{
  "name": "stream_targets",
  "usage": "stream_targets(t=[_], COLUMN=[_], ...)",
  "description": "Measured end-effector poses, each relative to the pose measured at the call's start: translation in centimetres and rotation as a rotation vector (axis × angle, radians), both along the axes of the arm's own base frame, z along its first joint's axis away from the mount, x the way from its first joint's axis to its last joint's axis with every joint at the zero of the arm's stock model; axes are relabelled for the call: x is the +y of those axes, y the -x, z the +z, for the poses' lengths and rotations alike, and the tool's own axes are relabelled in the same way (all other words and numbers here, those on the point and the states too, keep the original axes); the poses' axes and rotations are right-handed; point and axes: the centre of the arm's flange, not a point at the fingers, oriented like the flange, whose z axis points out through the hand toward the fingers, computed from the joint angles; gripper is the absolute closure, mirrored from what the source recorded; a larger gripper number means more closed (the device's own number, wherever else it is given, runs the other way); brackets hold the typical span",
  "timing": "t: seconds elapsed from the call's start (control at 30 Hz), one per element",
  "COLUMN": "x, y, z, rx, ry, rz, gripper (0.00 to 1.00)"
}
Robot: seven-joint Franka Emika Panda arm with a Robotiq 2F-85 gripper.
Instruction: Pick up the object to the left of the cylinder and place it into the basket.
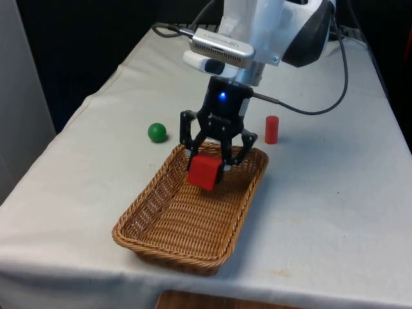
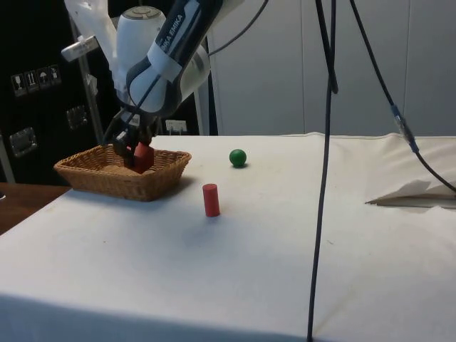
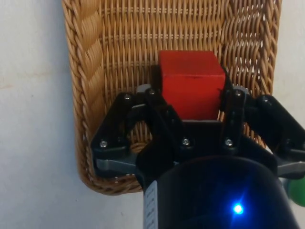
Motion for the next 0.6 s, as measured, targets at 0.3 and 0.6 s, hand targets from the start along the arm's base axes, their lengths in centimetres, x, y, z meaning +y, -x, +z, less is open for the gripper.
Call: stream_targets(t=[0.3, 0.6], x=[-0.05, -0.05], y=[-0.01, -0.01], z=[0.04, 0.04], rx=[-0.002, -0.002], ry=[0.0, 0.0], rz=[-0.001, -0.001], gripper=[0.01, 0.0])
